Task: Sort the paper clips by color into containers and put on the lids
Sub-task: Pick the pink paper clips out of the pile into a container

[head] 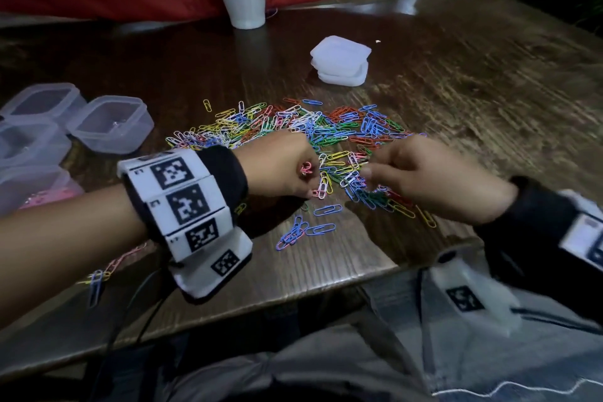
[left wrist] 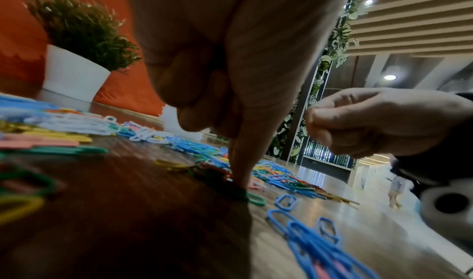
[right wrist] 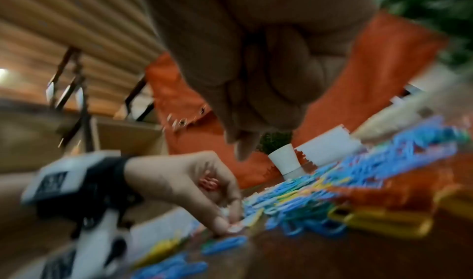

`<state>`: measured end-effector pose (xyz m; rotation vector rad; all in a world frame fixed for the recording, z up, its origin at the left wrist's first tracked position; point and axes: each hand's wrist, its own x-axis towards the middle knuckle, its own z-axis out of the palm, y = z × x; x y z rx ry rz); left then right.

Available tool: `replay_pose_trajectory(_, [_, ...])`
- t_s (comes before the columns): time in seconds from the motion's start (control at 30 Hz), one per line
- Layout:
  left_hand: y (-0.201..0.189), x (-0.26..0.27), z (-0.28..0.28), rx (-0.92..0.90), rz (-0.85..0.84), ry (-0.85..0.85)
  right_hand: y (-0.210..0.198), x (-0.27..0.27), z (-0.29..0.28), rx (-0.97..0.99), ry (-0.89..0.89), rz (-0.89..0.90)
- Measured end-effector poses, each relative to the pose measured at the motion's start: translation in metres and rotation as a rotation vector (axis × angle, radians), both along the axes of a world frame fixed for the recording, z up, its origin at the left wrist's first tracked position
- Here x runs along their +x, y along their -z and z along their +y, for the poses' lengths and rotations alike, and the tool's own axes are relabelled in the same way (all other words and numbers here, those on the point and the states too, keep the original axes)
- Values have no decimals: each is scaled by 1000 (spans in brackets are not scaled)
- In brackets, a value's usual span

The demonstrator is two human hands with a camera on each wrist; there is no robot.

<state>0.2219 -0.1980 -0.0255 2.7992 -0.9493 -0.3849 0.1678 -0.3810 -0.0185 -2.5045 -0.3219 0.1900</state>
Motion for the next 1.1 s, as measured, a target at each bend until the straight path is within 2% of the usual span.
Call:
replay_pose_trajectory(0.07, [0, -2, 4, -32, 16, -5, -6, 10, 5, -228, -80, -33])
replay_pose_trajectory(0.2, [-11, -3, 24, -168, 130, -67, -5, 20, 29, -406, -333, -25])
replay_pose_trajectory(0.27, [-20, -4, 39, -245, 178, -131, -3, 21, 33, -510, -365, -7])
replay_pose_trajectory(0.37, [-25, -9, 56, -397, 248, -343, -5, 27, 31, -495, -325, -30])
replay_pose_trajectory(0.43, [-24, -13, 59, -586, 450, -547, -5, 32, 33, -413, -263, -59])
replay_pose_trajectory(0.5, [-23, -18, 58, -747, 608, -673, -2, 37, 43, -394, -245, -69])
replay_pose_trajectory(0.63, [-21, -31, 58, -1095, 852, -722, 6, 45, 66, -465, -247, -28])
replay_pose_trajectory(0.73, [-19, -41, 60, -1275, 1003, -722, 11, 56, 72, -467, -251, 73])
replay_pose_trajectory(0.87, [-15, -53, 61, -1498, 1093, -670, 4, 62, 62, -312, -213, 218])
replay_pose_trajectory(1.1, [12, -60, 45, -1763, 1113, -682, -5, 59, 46, 443, 31, 664])
